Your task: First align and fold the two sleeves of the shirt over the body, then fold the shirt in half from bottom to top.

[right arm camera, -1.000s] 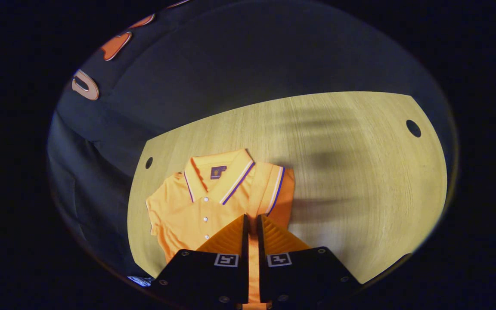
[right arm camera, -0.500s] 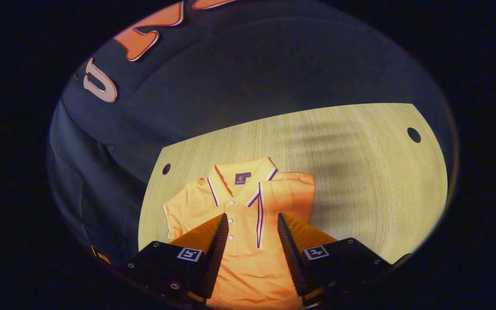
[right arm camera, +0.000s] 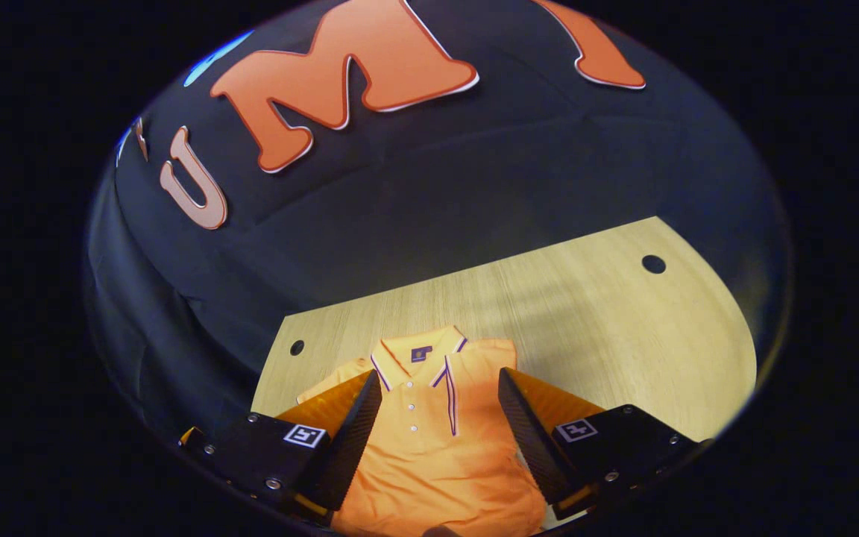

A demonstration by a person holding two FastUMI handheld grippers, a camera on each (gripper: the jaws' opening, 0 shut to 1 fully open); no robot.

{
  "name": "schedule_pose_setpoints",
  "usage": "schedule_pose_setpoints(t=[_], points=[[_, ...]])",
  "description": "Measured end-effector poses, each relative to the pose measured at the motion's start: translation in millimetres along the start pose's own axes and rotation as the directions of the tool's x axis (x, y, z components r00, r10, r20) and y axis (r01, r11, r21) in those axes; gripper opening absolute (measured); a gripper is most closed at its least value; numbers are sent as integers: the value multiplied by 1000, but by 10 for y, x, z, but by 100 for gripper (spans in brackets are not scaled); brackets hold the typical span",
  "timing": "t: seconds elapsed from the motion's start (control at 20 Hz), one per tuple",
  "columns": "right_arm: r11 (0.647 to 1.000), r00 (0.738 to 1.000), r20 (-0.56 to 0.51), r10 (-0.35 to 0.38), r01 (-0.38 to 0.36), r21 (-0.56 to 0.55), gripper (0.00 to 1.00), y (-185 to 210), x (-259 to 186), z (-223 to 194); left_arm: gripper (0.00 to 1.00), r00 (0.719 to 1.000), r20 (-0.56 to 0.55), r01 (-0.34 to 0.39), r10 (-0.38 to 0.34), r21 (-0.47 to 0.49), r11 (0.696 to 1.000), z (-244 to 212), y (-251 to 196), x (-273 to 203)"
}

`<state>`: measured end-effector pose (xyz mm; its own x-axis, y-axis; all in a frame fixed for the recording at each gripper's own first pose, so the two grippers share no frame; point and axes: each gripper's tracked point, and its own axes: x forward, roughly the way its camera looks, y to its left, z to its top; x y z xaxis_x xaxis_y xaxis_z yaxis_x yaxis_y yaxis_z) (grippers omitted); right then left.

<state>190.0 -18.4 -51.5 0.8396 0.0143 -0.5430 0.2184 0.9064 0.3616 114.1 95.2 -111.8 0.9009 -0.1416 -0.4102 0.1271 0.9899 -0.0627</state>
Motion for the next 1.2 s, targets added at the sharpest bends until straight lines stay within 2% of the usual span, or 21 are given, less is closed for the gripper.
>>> schedule_pose_setpoints(t=[0.1,0.25,0.4,0.45,0.7,0.85,1.05,1.15,1.2], points=[[999,998,37,-51,52,-15,96,-71,-216,-18,99,997,-65,41,-43,-28,999,-108,32,224],[993,988,99,-115,114,23,97,-169,-587,-135,100,983,-166,77,-83,-43,996,-268,114,561],[978,966,151,-209,207,34,97,-343,-992,-233,99,963,-236,119,-129,-54,991,-439,128,919],[972,959,162,-233,228,50,97,-388,-1144,-272,99,955,-270,112,-124,-60,992,-516,157,1021],[931,920,200,-338,297,210,98,-615,-1854,-537,98,862,-490,87,-133,-115,990,-948,153,1467],[901,872,242,-425,382,204,98,-824,-2250,-581,98,815,-552,96,-176,-170,981,-1045,78,1649],[875,820,307,-484,457,161,97,-916,-2655,-548,98,758,-633,51,-155,-179,983,-1141,70,1914],[865,804,321,-501,483,139,97,-940,-2798,-574,98,716,-686,16,-128,-168,986,-1240,96,2013],[864,806,314,-501,483,138,98,-928,-2819,-616,98,692,-712,-5,-119,-170,985,-1299,94,2070]])
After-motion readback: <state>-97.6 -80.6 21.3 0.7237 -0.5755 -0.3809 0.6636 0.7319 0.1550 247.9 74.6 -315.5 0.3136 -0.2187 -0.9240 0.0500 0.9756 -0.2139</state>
